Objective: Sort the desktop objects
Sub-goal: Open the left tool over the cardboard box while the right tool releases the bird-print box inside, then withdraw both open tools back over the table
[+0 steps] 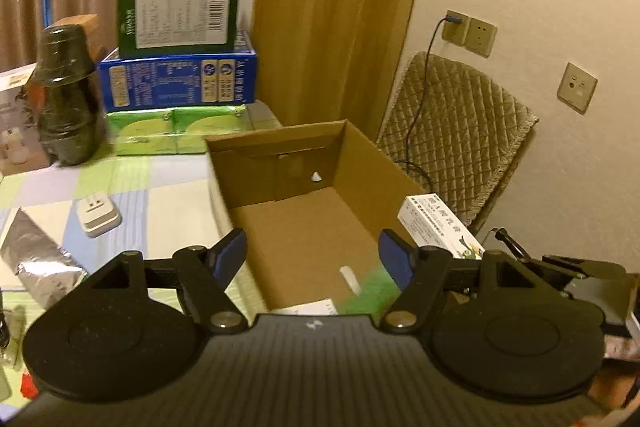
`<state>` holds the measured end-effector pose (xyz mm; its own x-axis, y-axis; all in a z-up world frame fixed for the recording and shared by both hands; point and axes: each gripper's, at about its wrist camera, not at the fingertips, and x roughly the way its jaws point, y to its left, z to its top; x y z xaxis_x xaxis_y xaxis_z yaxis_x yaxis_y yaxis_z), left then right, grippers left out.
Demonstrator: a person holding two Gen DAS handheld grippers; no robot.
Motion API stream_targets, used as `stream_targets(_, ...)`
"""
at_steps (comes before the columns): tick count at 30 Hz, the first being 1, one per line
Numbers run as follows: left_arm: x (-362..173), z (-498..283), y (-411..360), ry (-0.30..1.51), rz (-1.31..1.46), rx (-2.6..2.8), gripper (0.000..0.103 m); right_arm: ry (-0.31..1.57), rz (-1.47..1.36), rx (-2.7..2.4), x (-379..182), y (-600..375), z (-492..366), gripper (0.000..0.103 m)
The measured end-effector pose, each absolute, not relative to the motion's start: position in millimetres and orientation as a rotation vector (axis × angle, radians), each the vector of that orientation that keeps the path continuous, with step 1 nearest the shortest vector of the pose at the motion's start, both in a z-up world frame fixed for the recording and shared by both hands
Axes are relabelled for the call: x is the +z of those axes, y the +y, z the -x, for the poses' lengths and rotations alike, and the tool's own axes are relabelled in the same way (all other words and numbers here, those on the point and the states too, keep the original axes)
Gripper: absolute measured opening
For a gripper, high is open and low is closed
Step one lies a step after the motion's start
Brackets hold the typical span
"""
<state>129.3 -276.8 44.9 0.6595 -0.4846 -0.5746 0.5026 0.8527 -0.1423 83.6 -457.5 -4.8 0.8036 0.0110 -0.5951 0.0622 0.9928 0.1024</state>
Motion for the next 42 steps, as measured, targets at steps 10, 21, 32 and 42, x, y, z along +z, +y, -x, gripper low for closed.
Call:
stream_targets(10, 31.9, -113.9, -238.7, 0.67, -0.028, -0.503, 0.069, 0.595, -0.152, -0.003, 9.3, -456.4, -73.2, 0.069)
stream_targets(21, 19.4, -85.6, -175.1, 0.698, -0.02, -0.409, 0.076, 0.572, -0.198, 0.065, 20.2, -412.2, -29.4, 0.073)
stream_targets(32, 18.3, -52.9, -95.3, 0.677, -0.031, -0.272, 0.087, 0.551, -0.138, 0.22, 23.7, -327.8, 0.5, 0.076)
stream_targets(42, 23.6, -37.4, -6.7, 0.671, -0.047, -0.126, 0.092, 0.608, -0.103, 0.345, 5.2, -263.5, 8.9, 0.082)
